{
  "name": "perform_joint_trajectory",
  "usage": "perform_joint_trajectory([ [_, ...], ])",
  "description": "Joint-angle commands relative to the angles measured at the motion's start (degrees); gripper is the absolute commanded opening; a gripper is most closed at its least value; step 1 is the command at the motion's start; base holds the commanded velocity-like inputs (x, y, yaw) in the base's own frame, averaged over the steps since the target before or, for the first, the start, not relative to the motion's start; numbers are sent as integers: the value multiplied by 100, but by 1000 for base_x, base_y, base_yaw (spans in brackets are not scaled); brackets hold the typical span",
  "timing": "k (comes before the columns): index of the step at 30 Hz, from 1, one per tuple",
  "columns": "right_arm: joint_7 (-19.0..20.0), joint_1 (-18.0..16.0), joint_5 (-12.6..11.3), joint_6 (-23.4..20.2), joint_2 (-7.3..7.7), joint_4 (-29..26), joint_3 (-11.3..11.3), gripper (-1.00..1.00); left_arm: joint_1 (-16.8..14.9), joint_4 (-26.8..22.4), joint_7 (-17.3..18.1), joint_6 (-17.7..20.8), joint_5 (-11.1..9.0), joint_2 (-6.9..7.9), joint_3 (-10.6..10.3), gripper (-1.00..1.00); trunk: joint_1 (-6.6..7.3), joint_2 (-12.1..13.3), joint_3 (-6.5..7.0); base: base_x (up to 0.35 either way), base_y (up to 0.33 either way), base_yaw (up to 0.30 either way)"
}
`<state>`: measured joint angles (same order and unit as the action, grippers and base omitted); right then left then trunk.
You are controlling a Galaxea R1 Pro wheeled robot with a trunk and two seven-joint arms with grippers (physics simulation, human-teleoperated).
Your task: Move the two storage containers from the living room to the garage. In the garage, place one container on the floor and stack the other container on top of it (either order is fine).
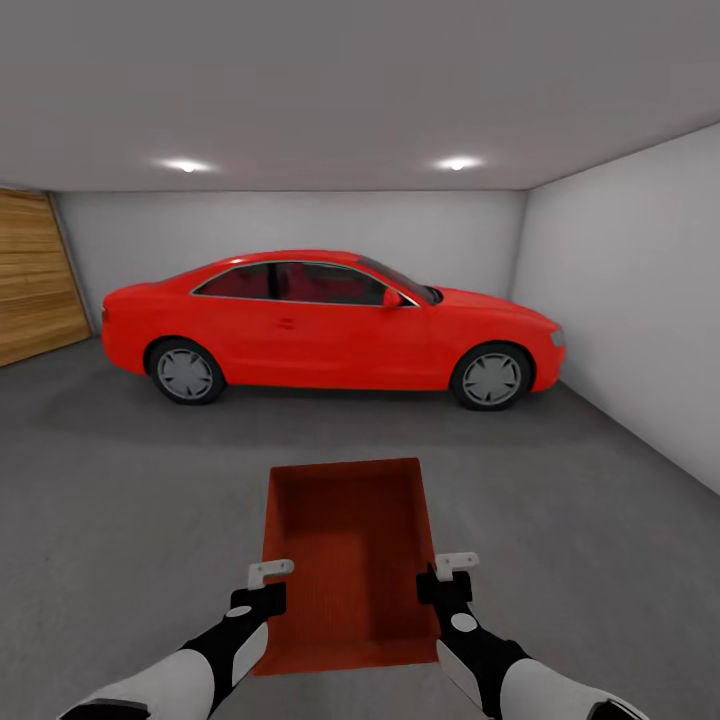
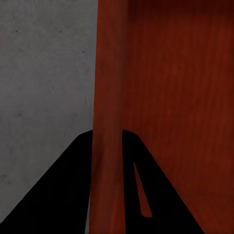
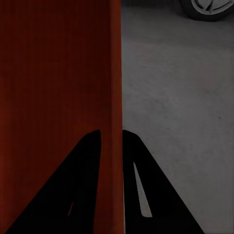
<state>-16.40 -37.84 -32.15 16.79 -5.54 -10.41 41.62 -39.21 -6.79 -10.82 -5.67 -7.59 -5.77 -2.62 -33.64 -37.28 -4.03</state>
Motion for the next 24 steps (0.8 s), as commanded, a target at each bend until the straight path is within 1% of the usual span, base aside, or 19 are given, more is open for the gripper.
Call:
perform_joint_trajectory([
  [1,-24,-4,-177,35,1,21,-101,-100,-7,-253,-43,-154,-2,-3,174,-100,-5,-9,-11,322,0,0],
  [7,-29,-4,-179,35,1,21,-101,-100,-7,-253,-43,-154,-2,-3,174,-100,-5,-9,-11,322,0,0],
  [18,-50,-12,-203,41,-43,28,-120,-100,-7,-253,-43,-154,-5,-3,174,-100,-5,-9,-11,321,0,-4],
  [21,-56,-12,-212,36,-44,30,-134,-100,-7,-251,-43,-167,-5,-5,174,-100,-5,-9,-11,248,0,-218],
  [24,-35,-13,-219,35,-36,30,-136,-100,-7,-248,-43,-170,-5,-5,174,-100,-5,-9,-11,54,0,-274],
])
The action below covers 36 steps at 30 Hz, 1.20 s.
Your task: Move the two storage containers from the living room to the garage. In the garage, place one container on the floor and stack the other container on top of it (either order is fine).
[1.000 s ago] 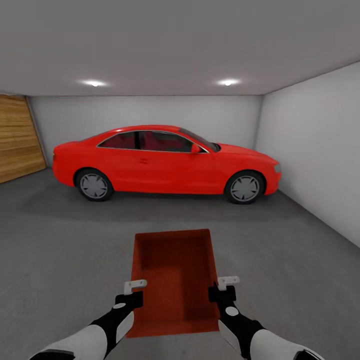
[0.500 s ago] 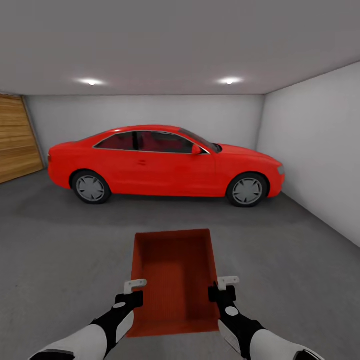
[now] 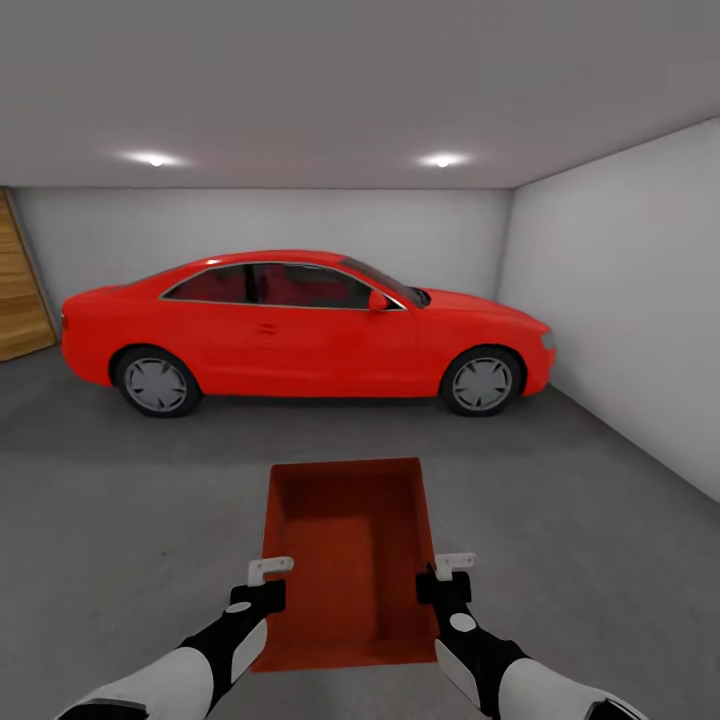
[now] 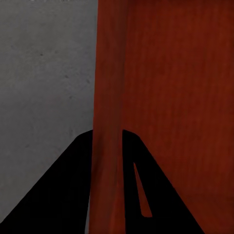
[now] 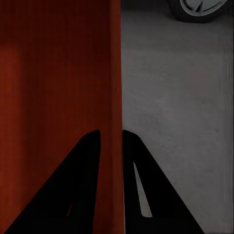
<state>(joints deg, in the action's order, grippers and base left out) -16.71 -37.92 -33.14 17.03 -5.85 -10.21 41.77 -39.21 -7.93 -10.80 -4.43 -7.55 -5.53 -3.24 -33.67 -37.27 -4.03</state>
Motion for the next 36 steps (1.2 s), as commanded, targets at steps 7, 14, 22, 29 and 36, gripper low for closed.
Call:
perform_joint_trajectory([
  [7,10,-4,-125,17,3,10,-156,-100,-7,-130,-49,-295,-10,-34,236,-100,-2,-10,-11,9,0,-280],
  [14,10,-2,-126,19,9,10,-160,-100,-7,-130,-48,-295,-10,-36,236,-100,-2,-10,-11,0,0,-282],
  [22,10,-3,-127,20,14,10,-160,-100,-7,-130,-48,-295,-10,-36,236,-100,-2,-10,-11,15,0,-282],
  [29,14,-4,-130,20,14,10,-160,-100,-7,-130,-45,-295,-10,-30,236,-100,-2,-10,-11,261,0,-282],
  [36,11,-4,-129,20,14,10,-160,-100,-7,-130,-45,-295,-10,-27,236,-100,-2,-10,-11,313,0,-282],
])
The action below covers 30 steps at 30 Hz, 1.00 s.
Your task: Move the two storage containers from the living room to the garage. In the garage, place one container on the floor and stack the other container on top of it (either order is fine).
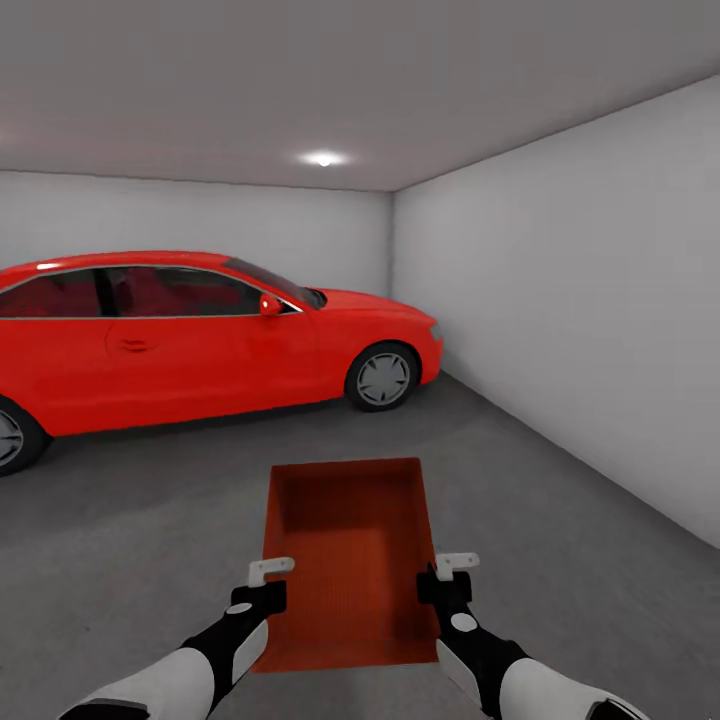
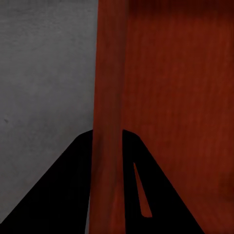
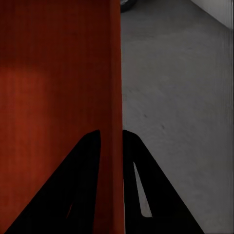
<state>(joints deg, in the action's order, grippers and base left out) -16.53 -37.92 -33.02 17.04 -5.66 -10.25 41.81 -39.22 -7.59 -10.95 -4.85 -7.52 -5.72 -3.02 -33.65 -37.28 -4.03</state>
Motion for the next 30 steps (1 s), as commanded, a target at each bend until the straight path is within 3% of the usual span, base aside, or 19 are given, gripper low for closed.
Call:
perform_joint_trajectory([
  [1,-8,-5,-141,19,-5,14,-164,-100,-7,-164,-30,-253,-13,-8,214,-100,-5,-9,-11,314,0,-282],
  [19,-2,-3,-141,19,-5,14,-164,-100,-7,-164,-30,-253,-13,-8,214,-100,-5,-9,-11,319,1,-282],
  [30,-6,-5,-143,19,-5,14,-164,-100,-7,-164,-30,-249,-13,-8,214,-100,-5,-9,-11,321,105,-282],
])
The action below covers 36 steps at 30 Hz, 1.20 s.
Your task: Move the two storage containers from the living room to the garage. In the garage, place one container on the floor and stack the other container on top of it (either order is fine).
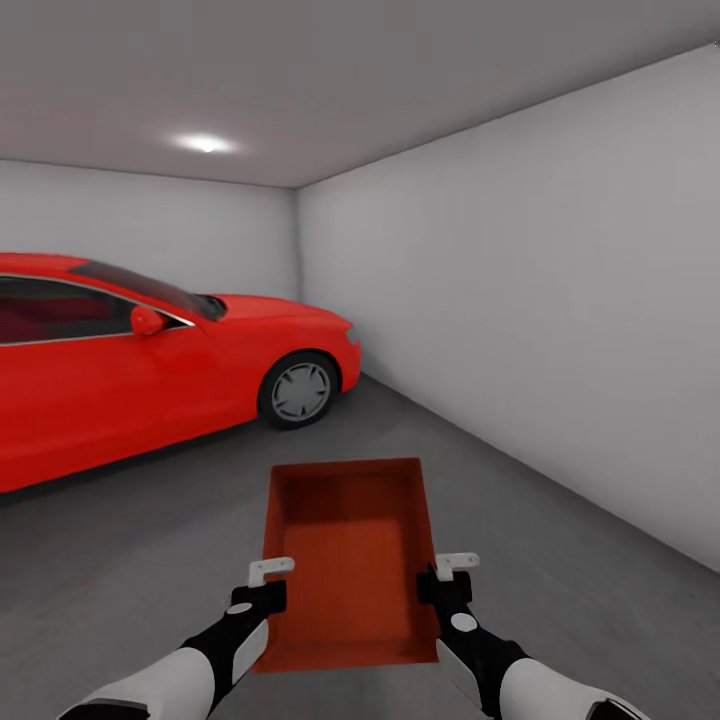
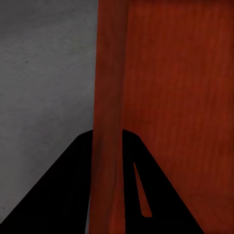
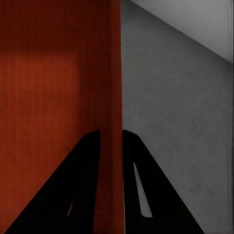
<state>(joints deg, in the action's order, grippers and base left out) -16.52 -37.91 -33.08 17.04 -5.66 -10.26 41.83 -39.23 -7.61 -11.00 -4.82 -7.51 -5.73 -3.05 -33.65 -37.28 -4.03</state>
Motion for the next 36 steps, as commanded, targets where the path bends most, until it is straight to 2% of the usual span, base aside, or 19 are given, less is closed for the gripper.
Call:
perform_joint_trajectory([
  [1,-8,-5,-137,19,-3,15,-166,-100,-6,-161,-25,-253,-13,-7,217,-100,-5,-9,-11,321,139,-282],
  [36,0,-4,-137,19,12,15,-166,-100,-6,-161,-25,-239,-13,2,217,-100,-5,-9,-11,310,183,-283],
])
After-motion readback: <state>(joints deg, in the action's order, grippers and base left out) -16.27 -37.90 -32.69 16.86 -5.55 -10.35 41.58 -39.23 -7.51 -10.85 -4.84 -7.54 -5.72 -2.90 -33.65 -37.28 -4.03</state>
